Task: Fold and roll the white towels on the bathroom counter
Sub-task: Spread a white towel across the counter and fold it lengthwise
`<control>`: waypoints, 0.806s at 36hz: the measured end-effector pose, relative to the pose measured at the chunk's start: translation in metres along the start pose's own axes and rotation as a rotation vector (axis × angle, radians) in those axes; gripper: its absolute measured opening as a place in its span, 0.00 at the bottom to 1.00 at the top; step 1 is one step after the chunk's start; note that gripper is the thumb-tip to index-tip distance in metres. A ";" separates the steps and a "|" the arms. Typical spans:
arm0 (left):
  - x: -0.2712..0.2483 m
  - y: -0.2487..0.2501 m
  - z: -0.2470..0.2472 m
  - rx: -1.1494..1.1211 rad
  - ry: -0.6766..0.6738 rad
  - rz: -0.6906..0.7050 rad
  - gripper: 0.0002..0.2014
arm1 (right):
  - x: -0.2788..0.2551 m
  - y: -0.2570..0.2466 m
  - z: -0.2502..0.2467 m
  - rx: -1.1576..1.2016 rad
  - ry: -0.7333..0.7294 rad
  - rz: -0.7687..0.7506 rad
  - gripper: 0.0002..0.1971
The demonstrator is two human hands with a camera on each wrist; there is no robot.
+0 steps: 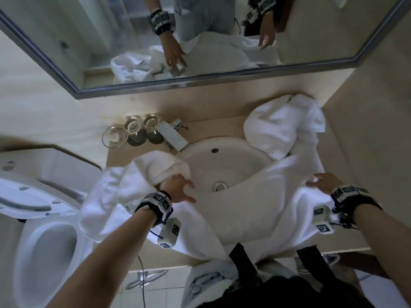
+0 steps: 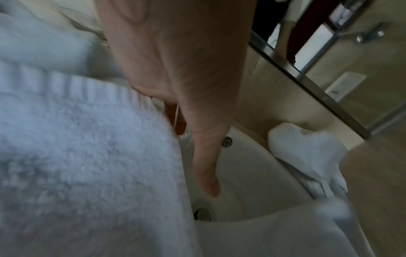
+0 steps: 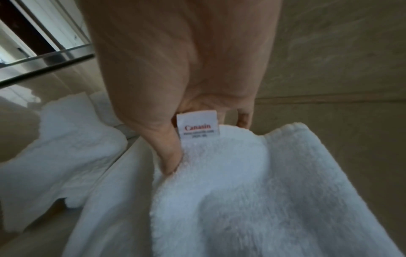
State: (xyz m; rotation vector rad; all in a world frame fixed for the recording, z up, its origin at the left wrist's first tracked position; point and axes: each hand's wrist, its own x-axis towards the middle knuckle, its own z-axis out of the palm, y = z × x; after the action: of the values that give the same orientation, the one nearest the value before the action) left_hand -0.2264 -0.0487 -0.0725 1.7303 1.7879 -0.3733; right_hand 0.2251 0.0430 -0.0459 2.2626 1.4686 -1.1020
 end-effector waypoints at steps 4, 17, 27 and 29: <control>-0.010 -0.022 -0.013 -0.092 -0.084 -0.054 0.27 | 0.004 0.001 -0.006 0.042 0.019 -0.031 0.30; -0.018 -0.042 -0.012 -0.569 0.093 -0.153 0.06 | 0.027 -0.024 -0.009 0.358 0.362 -0.102 0.12; 0.019 -0.009 0.010 -0.636 0.163 -0.285 0.02 | 0.056 -0.037 -0.002 0.337 0.179 -0.041 0.18; 0.022 -0.009 0.013 -0.589 0.129 -0.299 0.02 | 0.064 -0.035 -0.003 0.337 0.180 -0.019 0.17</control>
State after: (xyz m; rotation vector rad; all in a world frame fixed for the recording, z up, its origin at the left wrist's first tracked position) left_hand -0.2307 -0.0402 -0.0975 1.1016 1.9948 0.1472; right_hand 0.2099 0.1052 -0.0815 2.6417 1.4634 -1.2626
